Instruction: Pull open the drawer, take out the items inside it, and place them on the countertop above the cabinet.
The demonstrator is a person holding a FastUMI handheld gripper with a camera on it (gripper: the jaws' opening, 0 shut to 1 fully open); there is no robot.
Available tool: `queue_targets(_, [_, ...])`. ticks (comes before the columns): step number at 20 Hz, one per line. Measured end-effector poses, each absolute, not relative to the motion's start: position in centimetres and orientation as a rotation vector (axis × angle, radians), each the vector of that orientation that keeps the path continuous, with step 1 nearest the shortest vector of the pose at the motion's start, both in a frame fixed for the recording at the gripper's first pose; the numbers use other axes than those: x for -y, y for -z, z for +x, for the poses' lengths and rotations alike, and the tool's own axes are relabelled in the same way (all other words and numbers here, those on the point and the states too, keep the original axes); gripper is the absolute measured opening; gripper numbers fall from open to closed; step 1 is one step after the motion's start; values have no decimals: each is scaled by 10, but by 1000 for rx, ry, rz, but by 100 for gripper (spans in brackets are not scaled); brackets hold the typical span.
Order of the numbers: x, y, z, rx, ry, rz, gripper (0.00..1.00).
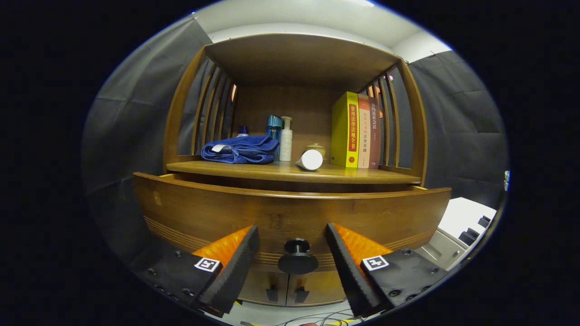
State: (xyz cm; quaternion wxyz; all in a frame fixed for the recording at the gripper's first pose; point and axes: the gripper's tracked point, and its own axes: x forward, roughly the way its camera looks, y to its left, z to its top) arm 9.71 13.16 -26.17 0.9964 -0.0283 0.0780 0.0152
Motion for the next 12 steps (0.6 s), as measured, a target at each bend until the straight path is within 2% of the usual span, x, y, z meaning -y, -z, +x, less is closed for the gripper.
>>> queue_targets(7, [-134, 264, 152, -172, -22, -64, 98])
queue_targets(12, [-136, 268, 162, -154, -27, -88, 98])
